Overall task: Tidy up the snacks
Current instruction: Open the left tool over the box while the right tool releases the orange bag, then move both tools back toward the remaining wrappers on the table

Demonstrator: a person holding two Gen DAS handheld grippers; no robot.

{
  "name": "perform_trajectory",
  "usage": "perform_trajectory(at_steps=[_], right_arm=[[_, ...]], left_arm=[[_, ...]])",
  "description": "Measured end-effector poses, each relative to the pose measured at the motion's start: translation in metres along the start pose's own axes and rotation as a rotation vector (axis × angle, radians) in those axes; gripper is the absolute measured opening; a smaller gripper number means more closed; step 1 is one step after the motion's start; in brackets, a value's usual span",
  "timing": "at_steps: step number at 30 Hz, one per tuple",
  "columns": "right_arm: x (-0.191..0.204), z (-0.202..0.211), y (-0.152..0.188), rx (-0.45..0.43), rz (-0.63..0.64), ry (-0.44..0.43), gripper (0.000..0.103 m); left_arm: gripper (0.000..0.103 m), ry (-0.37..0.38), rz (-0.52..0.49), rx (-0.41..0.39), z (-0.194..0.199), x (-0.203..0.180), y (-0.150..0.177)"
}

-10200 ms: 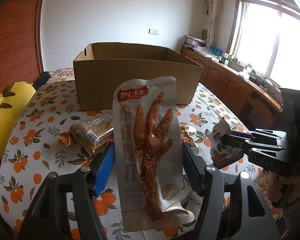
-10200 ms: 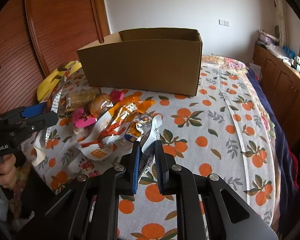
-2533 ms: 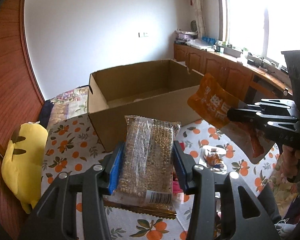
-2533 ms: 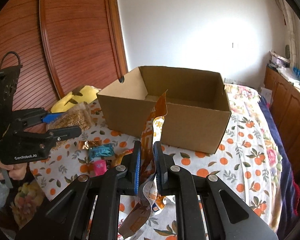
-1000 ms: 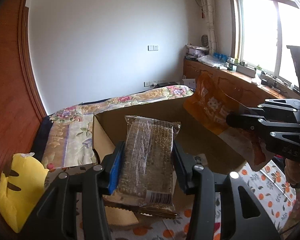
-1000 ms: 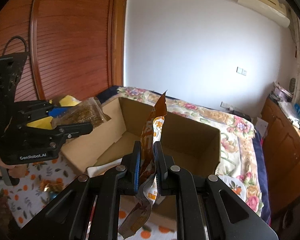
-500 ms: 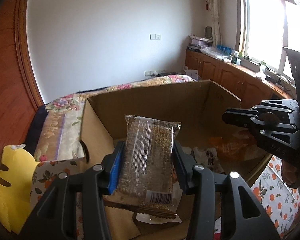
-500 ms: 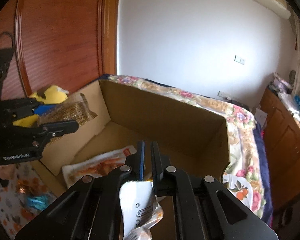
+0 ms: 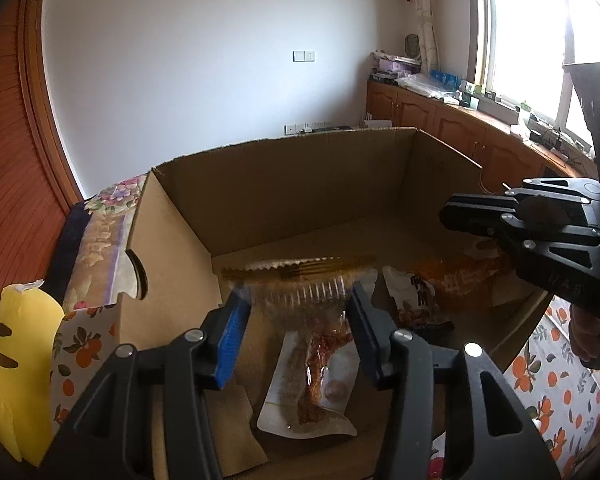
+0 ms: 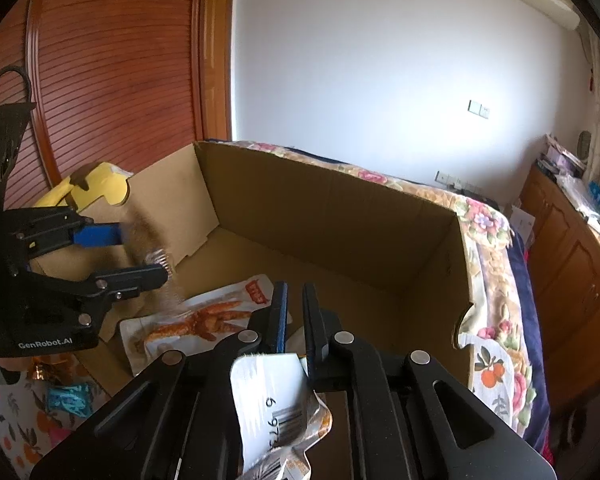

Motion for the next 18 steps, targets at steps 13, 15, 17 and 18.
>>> perform_trajectory(at_steps=[13,15,17,18], right_arm=[[-0.003,0.01,0.01,-0.005,-0.042,-0.026,0.019],[-0.001,0.019,0.011,-0.016,-0.052,-0.045,0.022],[0.001,0.029,0.011,-0.025,-0.047,-0.043,0.022],[0.002,0.035,0.011,-0.032,-0.045,-0.04,0.022]], left_arm=[[0.051,-0.003,0.004,-0.017,0.02,-0.004,0.008],[0.051,-0.003,-0.003,-0.018,0.026,-0.008,0.011],[0.051,-0.005,-0.01,-0.022,0.034,-0.013,0.014],[0.051,-0.006,-0.011,-0.027,0.038,-0.015,0.015]])
Point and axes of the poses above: each gripper's, at about its wrist camera, not at the fingertips, and z roughly against the way its jaws point, x to its left, y to its underside, the point moved 10 cm from there along -z, roughly the way its jaws point, and after that the axes turned 11 degrees about x, right-handed, at the moved point
